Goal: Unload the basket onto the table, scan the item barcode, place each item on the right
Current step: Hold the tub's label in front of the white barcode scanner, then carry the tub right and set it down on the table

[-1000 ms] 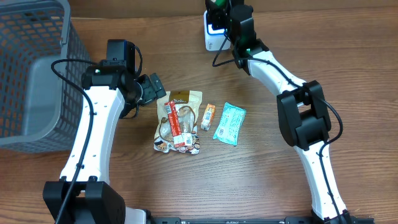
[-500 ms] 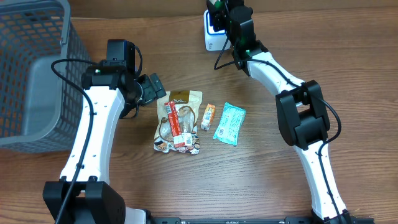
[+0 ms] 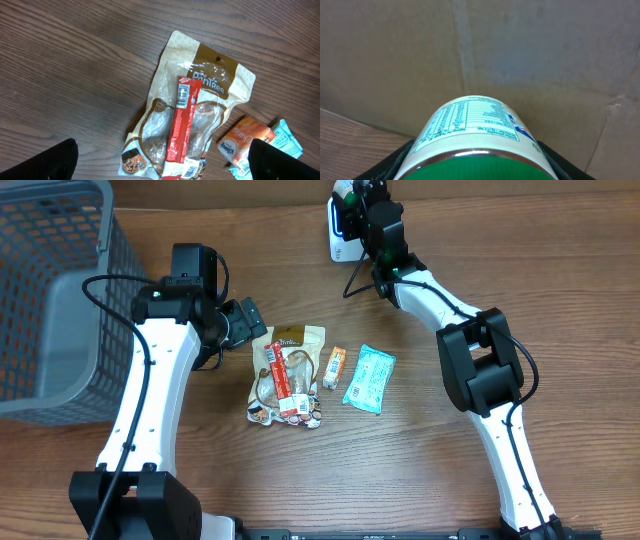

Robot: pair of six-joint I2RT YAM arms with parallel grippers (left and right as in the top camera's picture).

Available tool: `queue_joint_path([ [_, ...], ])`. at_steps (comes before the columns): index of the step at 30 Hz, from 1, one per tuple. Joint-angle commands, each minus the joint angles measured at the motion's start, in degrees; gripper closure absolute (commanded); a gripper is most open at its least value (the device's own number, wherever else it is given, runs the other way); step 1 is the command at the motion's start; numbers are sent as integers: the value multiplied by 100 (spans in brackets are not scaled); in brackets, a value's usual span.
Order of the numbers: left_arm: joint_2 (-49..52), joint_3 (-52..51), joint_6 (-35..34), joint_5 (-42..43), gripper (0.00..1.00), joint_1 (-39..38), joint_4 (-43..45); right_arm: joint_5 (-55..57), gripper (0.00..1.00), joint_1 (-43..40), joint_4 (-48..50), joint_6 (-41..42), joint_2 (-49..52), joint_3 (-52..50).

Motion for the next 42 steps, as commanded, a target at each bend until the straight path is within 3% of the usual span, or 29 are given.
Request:
queue_joint_path([
  [1,-98,37,129,-20,0,9,2,57,65,26,199,59,-66,160],
  [7,-98,37,129,-20,0,11,2,-81,68,26,470,61,-385,160],
  [15,-98,37,129,-20,0,9,2,-267,68,15,-765,61,-1926,160],
  [24,-98,37,129,-20,0,9,2,-267,67,-334,-3744,61,-3928,160],
  [28,-98,37,129,-20,0,9,2,-264,67,-638,-5882,133,-4732,160],
  [37,-98,37,129,-20,0,11,2,-201,67,-1757,-9558,361,-4693,129],
  [42,-98,37,129,-20,0,9,0,-203,67,-2214,-10242,365,-4498,-525],
])
